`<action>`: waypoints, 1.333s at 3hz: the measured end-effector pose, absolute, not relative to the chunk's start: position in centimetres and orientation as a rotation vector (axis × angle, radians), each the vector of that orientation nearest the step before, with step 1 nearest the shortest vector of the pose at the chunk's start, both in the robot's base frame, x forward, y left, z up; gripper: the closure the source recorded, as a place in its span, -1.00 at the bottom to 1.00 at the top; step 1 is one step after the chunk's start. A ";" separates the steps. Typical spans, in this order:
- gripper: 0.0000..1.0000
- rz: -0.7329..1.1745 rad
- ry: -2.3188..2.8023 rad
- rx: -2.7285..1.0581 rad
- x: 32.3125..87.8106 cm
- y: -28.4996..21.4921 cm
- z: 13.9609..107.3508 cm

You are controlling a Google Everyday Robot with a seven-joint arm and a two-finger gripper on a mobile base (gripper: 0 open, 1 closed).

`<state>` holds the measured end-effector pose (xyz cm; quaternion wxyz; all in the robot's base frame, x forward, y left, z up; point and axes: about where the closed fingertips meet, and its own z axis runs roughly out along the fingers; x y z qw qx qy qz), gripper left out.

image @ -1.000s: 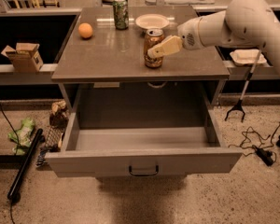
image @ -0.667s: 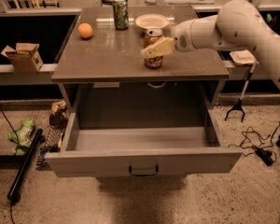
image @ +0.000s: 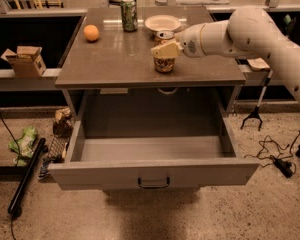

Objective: Place orange can into top drawer

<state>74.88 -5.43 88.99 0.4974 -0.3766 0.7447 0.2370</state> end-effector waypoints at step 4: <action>1.00 0.728 1.659 -1.192 66.1 -10.6 94.3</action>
Offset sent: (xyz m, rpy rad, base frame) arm -0.0428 -0.0443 0.0543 0.0386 -0.0951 0.2358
